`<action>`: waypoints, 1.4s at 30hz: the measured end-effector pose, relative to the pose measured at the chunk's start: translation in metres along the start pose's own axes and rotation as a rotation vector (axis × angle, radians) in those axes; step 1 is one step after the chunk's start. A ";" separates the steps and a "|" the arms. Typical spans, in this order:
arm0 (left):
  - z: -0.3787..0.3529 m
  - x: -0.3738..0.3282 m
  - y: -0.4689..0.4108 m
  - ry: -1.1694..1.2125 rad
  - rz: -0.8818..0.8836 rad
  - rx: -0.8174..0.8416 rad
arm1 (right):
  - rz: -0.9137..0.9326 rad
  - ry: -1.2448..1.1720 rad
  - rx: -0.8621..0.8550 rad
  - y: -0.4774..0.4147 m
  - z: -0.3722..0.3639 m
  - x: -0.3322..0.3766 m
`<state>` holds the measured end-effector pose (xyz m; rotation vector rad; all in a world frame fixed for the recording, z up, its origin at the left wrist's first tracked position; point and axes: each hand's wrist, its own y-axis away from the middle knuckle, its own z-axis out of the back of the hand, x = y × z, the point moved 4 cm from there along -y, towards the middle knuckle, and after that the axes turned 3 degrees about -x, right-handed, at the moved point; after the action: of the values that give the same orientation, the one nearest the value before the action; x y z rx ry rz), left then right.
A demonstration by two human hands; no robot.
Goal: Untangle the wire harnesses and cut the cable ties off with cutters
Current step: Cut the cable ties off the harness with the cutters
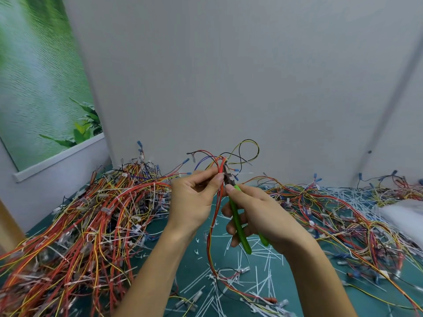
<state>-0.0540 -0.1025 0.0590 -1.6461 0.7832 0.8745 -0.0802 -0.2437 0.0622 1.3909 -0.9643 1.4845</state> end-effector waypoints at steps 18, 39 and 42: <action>0.003 -0.004 0.000 0.030 -0.008 -0.006 | 0.077 0.068 -0.046 0.001 -0.006 0.002; 0.014 0.003 -0.008 0.139 0.295 0.045 | 0.305 0.362 -0.178 -0.002 -0.017 0.000; 0.016 0.002 -0.009 0.102 0.317 0.150 | 0.361 0.445 -0.160 -0.003 -0.016 0.000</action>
<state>-0.0482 -0.0848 0.0589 -1.4657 1.1753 0.9305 -0.0827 -0.2280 0.0605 0.7465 -1.0492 1.8358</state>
